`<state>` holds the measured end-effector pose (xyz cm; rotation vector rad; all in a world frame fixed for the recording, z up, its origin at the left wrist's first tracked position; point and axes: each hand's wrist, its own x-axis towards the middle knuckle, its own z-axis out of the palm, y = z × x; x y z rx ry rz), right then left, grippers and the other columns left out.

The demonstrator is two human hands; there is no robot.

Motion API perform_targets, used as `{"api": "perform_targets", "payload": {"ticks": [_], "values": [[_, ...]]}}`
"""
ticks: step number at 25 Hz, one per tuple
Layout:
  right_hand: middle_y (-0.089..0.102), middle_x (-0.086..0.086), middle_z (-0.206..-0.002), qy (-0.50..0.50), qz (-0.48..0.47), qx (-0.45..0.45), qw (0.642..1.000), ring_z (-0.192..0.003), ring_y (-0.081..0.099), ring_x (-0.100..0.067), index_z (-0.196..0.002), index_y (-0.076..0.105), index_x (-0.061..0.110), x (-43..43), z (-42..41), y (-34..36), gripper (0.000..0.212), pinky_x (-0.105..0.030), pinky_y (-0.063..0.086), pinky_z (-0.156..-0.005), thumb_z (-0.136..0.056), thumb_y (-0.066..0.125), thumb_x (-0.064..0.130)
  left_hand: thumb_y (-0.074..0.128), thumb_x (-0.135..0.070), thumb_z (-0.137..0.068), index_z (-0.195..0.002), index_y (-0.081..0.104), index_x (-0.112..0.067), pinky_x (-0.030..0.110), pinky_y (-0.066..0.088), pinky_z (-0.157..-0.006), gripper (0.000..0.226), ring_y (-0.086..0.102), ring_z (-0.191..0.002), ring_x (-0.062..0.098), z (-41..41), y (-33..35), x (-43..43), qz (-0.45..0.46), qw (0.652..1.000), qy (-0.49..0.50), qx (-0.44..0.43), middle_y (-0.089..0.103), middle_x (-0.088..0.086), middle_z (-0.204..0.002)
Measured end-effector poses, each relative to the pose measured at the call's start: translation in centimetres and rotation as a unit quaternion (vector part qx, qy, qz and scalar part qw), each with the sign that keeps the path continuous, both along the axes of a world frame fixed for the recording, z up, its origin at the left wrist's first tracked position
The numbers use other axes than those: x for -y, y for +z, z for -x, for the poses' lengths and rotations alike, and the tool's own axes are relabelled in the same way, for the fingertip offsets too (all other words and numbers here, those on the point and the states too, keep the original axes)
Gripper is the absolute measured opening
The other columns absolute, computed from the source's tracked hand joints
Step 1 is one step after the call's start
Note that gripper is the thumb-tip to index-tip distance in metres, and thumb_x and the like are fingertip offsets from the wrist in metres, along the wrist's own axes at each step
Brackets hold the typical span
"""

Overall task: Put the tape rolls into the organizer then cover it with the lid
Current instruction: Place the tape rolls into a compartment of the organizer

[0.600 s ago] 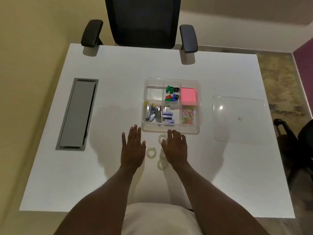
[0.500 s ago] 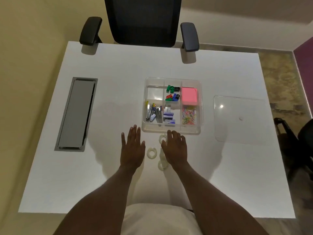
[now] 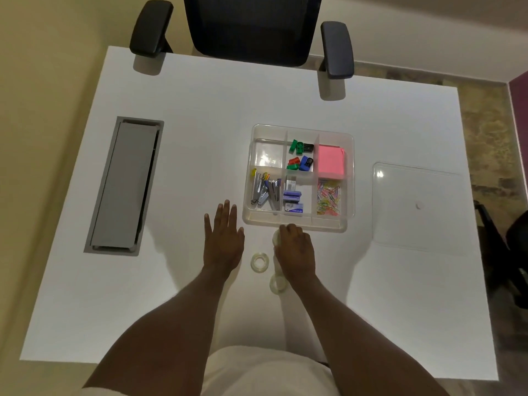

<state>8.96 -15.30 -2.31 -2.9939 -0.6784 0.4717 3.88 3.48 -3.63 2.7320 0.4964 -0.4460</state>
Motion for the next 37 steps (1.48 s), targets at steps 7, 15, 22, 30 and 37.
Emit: {"api": "perform_targets", "payload": {"ticks": [7, 15, 22, 30, 37], "values": [[0.07, -0.012, -0.124, 0.013, -0.139, 0.121, 0.983, -0.113, 0.068, -0.03, -0.129, 0.062, 0.011, -0.4, -0.4, 0.5, 0.062, -0.042, 0.056, -0.099, -0.081, 0.08, 0.046, 0.032, -0.037, -0.111, -0.167, 0.005, -0.019, 0.054, 0.003, -0.132, 0.065, -0.007, -0.163, 0.025, -0.9, -0.6, 0.4, 0.038, 0.999, 0.013, -0.026, -0.006, 0.005, -0.175], [0.062, -0.01, -0.125, 0.02, -0.159, 0.127, 0.979, -0.112, 0.06, -0.026, -0.131, 0.055, 0.013, -5.1, -9.6, 4.1, 0.056, -0.039, 0.054, -0.095, -0.086, 0.072, 0.043, 0.034, -0.038, -0.109, -0.166, 0.009, -0.021, 0.053, 0.006, -0.132, 0.065, -0.003, -0.163, 0.023, -0.5, -1.4, 0.0, 0.039, 0.999, 0.017, 0.005, -0.001, 0.003, -0.176], [0.056, -0.011, -0.129, 0.001, -0.137, 0.043, 0.99, -0.115, 0.057, -0.027, -0.135, 0.053, 0.009, -10.1, -17.6, 4.8, 0.05, -0.039, 0.053, -0.095, -0.091, 0.071, 0.024, 0.035, -0.046, -0.11, -0.167, 0.006, -0.023, 0.05, 0.005, -0.133, 0.068, -0.005, -0.163, 0.023, -0.3, -3.0, -0.4, 0.0, 1.0, 0.003, 0.008, -0.005, 0.001, -0.176], [0.058, -0.014, -0.127, -0.001, -0.071, -0.045, 0.996, -0.12, 0.055, -0.03, -0.13, 0.052, 0.004, -12.6, -22.2, 2.2, 0.039, -0.039, 0.05, -0.092, -0.094, 0.066, 0.009, 0.035, -0.042, -0.11, -0.167, 0.004, -0.024, 0.053, 0.013, -0.131, 0.067, -0.005, -0.163, 0.024, -0.2, -4.0, 0.0, -0.014, 1.0, 0.011, 0.013, -0.007, 0.001, -0.175], [0.057, -0.015, -0.126, 0.006, -0.071, -0.043, 0.997, -0.117, 0.057, -0.031, -0.129, 0.053, 0.003, -13.3, -22.7, 1.3, 0.04, -0.042, 0.053, -0.091, -0.092, 0.068, 0.008, 0.032, -0.043, -0.11, -0.166, 0.001, -0.026, 0.053, 0.011, -0.132, 0.066, -0.009, -0.162, 0.024, -0.3, -3.8, 0.1, -0.009, 1.0, 0.013, 0.002, -0.011, 0.0, -0.175]]}}
